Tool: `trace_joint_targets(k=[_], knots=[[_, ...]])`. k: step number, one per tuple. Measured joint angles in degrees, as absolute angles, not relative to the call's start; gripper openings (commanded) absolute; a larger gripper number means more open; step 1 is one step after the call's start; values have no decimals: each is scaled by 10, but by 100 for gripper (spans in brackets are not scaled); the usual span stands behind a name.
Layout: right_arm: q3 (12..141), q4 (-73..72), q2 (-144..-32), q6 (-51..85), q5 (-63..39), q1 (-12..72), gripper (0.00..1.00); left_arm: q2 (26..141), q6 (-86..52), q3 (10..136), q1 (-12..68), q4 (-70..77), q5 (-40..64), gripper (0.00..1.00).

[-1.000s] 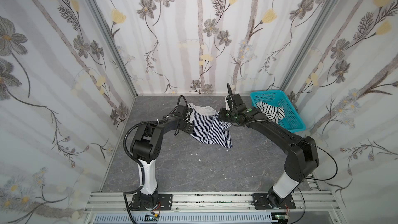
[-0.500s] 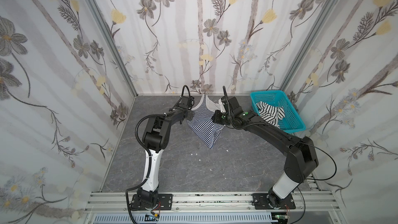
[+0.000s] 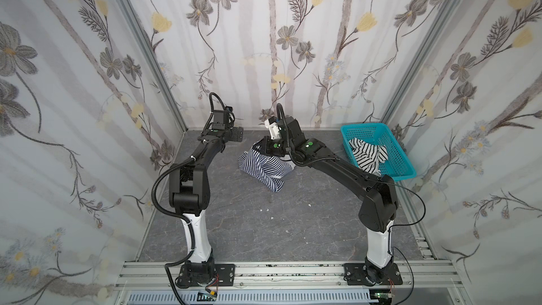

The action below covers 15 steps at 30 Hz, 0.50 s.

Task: Fold and stack tank tops
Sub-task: Smooth out the tank top at the center of the table.

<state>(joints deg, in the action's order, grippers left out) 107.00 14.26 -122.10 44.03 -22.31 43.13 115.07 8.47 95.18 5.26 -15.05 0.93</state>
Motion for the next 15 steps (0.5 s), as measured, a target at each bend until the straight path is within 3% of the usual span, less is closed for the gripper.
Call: trace_joint_targets(k=[3, 8, 15], knots=[[1035, 123, -1189, 443, -218, 422, 0, 1132, 79, 904, 32, -162, 38, 100], [867, 50, -1082, 461, -199, 375, 0, 1091, 79, 830, 9, -170, 58, 100], [754, 63, -1087, 458, -140, 364, 0, 1001, 95, 719, 30, -167, 108, 100]])
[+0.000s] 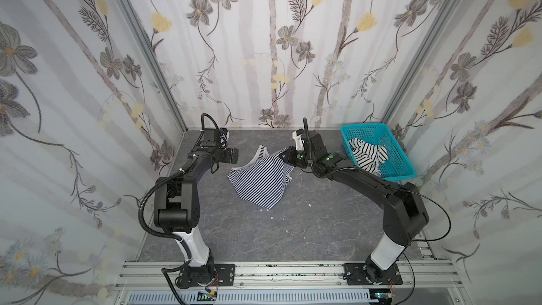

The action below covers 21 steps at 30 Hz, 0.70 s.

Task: Fold and stack tank tops
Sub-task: Smooth out the tank top at the center of the table.

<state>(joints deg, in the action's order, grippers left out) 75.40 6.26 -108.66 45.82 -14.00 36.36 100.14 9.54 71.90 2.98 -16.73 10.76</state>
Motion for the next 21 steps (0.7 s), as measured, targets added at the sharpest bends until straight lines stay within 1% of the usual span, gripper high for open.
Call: trace_joint_targets(k=[3, 7, 10, 16, 21], knots=[[707, 85, -1099, 457, -90, 357, 0, 949, 114, 654, 47, -164, 123, 100], [687, 101, -1122, 452, -45, 351, 0, 867, 160, 558, 86, -175, 147, 100], [689, 102, -1135, 445, -37, 350, 0, 820, 197, 505, 111, -193, 168, 98], [695, 104, -1137, 442, -24, 333, 4, 739, 264, 423, 196, -227, 152, 100], [683, 100, -1129, 439, -27, 334, 5, 734, 292, 394, 260, -233, 122, 100]])
